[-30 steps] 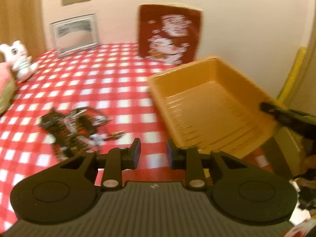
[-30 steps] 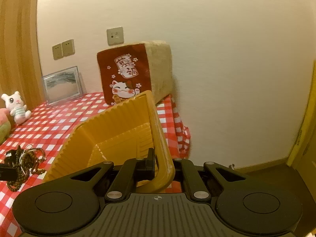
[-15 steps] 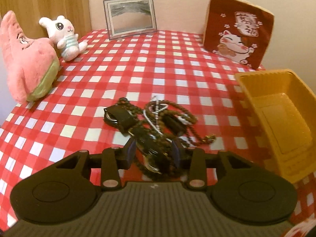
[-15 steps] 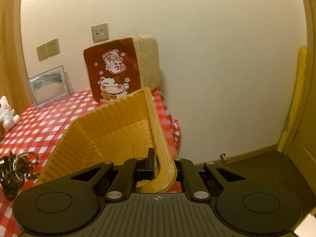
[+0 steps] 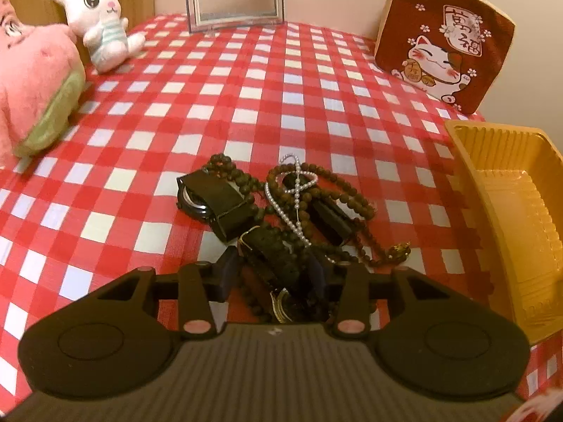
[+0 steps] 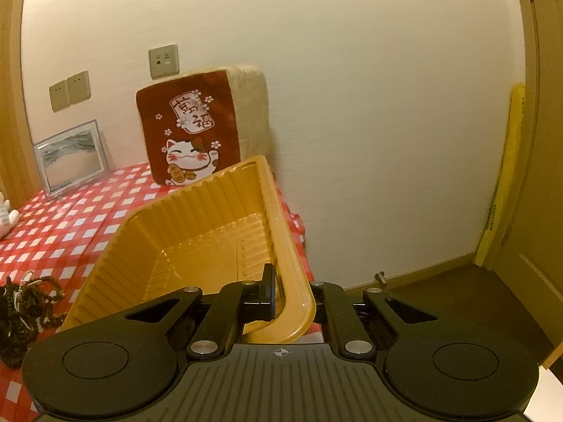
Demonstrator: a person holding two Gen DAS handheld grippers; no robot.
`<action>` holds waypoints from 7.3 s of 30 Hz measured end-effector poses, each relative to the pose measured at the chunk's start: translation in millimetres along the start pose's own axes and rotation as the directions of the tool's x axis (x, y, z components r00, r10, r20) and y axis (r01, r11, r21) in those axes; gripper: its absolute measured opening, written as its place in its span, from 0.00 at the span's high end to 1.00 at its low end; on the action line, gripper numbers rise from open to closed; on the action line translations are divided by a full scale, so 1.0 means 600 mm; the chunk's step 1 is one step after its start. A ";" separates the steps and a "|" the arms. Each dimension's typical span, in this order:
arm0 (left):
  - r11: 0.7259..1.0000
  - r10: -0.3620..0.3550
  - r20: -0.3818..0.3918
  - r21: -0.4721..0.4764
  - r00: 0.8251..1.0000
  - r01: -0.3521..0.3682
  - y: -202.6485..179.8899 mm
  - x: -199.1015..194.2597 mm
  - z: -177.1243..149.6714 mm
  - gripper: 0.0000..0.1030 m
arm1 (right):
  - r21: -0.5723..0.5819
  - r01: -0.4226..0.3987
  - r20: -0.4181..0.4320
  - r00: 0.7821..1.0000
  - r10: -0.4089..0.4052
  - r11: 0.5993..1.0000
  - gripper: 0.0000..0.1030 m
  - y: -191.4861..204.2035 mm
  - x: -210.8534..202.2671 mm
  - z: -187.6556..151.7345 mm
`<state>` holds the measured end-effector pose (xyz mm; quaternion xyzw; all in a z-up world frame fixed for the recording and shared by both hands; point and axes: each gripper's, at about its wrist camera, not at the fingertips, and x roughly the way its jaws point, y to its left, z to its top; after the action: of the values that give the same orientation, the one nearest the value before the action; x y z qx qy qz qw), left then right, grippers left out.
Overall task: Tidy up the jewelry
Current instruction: 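Grasp a black watch from the pile with the left tool, then carry the black watch into the orange tray and open the left tool, then grasp a second black watch from the pile with the left tool, then carry the second watch into the orange tray and open the left tool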
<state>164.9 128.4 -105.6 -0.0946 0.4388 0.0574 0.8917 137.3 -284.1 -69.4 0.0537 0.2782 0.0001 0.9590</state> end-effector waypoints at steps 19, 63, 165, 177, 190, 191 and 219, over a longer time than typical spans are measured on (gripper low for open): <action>0.991 -0.124 0.017 -0.048 0.992 0.125 0.048 -0.042 -0.004 0.89 | -0.041 0.017 0.005 1.000 -0.017 0.999 0.94 0.022 -0.011 -0.001; 0.853 -0.495 -0.115 0.128 0.861 0.507 -0.282 -0.038 -0.022 0.89 | -0.105 -0.096 -0.009 0.995 0.096 0.990 0.95 0.014 -0.006 0.000; 0.998 -0.057 0.123 0.028 0.991 0.054 0.041 -0.084 0.038 0.82 | -0.110 0.028 -0.002 1.000 -0.028 0.994 0.96 0.040 -0.001 0.001; 0.953 -0.290 0.122 0.127 0.949 0.275 -0.092 -0.133 0.045 0.82 | -0.114 0.008 -0.007 1.000 -0.009 0.993 0.96 0.042 -0.002 -0.001; 0.847 -0.493 0.032 0.247 0.869 0.471 -0.248 -0.119 0.023 0.82 | -0.111 -0.008 -0.012 1.000 0.006 0.994 0.96 0.040 -0.002 0.000; 0.841 -0.500 0.023 0.251 0.866 0.479 -0.256 -0.115 0.021 0.82 | -0.111 -0.009 -0.012 1.000 0.008 0.994 0.96 0.040 -0.002 0.000; 0.820 -0.535 -0.009 0.237 0.845 0.522 -0.307 -0.083 -0.006 0.84 | -0.109 -0.025 -0.041 0.999 0.021 0.994 0.96 0.029 0.005 -0.004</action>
<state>165.9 -53.1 -46.4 -0.1068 0.3731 -0.2404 0.8897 139.1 -266.4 -71.5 0.0042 0.2963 0.0274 0.9547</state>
